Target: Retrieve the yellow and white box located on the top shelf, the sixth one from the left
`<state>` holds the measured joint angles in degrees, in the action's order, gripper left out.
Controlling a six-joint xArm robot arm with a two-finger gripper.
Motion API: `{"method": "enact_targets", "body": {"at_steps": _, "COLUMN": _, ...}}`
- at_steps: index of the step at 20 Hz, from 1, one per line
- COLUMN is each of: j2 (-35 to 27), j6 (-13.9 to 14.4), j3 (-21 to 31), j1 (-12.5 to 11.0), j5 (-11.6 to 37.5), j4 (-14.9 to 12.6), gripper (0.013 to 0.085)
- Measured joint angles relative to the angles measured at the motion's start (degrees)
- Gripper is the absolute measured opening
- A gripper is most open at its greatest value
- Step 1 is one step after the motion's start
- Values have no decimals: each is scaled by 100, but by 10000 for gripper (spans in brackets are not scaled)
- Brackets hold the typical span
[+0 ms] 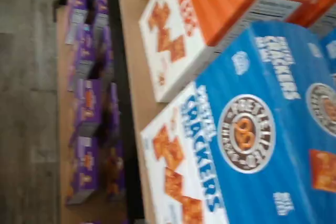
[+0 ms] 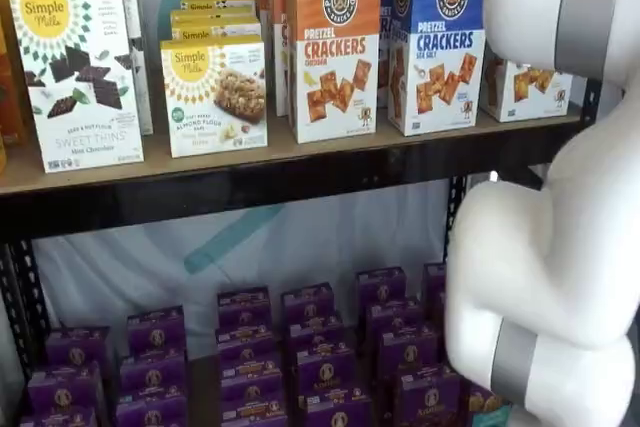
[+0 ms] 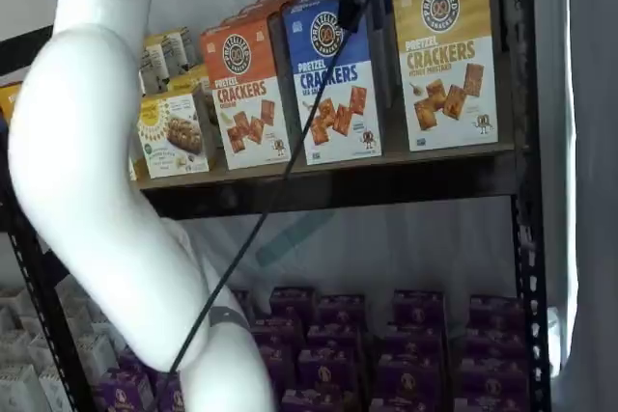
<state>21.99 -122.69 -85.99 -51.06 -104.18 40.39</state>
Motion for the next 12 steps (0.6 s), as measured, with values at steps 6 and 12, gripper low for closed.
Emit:
{"method": "enact_targets", "body": {"at_steps": 6, "j2": 19, "j6": -91, "j3": 161, "j1": 251, "j5": 977, "j4": 45, "gripper": 850}}
{"method": "enact_targets", "body": {"at_steps": 12, "j2": -111, "j6": -278, "j3": 178, "j1": 589, "j5": 1796, "j4": -282, "gripper": 850}}
